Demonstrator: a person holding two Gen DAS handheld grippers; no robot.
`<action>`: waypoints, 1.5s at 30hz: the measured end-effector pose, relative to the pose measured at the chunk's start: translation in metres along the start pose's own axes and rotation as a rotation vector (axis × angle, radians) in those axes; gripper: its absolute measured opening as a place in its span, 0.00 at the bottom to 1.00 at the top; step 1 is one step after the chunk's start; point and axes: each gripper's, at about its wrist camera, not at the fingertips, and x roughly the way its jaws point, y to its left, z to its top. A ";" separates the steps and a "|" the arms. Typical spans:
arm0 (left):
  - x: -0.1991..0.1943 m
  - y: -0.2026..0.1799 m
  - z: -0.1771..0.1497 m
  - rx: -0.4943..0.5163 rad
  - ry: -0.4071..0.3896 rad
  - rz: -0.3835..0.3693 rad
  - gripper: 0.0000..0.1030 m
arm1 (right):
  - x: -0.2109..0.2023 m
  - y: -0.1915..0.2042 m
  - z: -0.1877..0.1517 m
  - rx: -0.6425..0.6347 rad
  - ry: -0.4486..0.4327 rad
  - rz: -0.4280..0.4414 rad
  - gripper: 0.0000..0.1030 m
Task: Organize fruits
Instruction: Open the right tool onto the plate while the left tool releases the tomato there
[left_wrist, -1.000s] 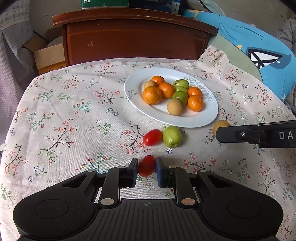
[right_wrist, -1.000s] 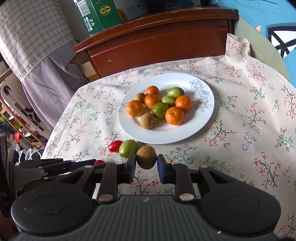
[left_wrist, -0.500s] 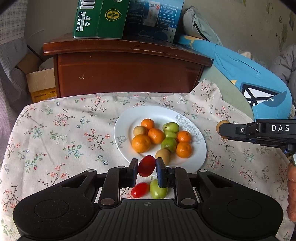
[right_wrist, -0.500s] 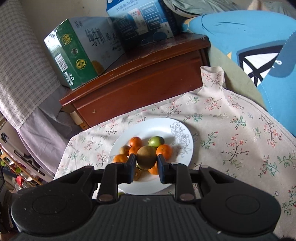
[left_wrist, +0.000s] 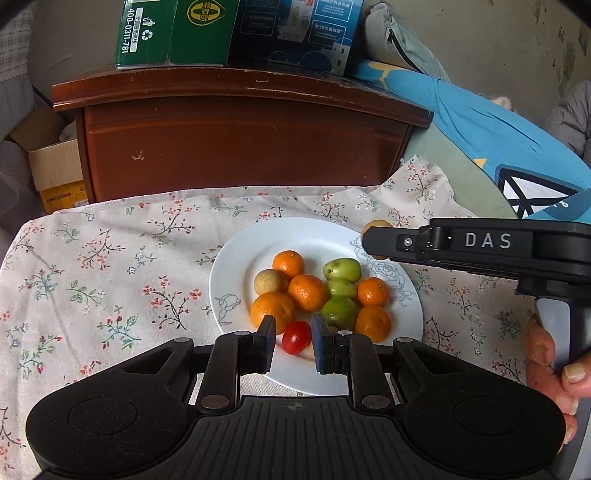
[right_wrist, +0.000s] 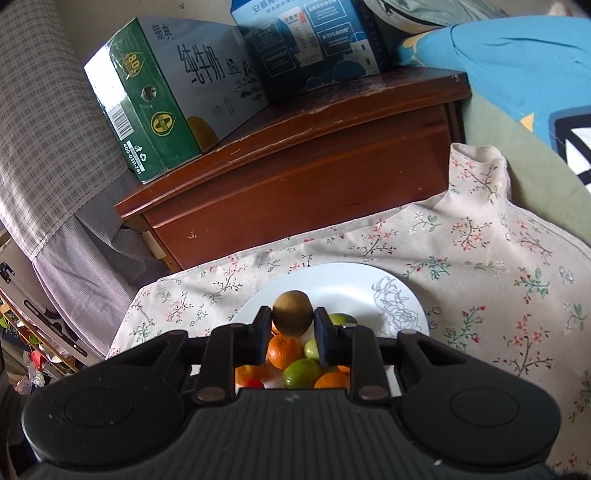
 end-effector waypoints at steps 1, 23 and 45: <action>0.002 0.001 0.000 -0.005 0.003 -0.001 0.18 | 0.005 0.000 0.000 -0.001 0.006 0.004 0.23; -0.035 0.022 0.012 -0.067 -0.013 0.093 0.80 | -0.011 0.006 0.007 0.025 0.028 -0.035 0.77; -0.062 0.053 -0.007 -0.079 0.115 0.224 0.92 | -0.039 0.044 -0.072 -0.105 0.183 -0.024 0.81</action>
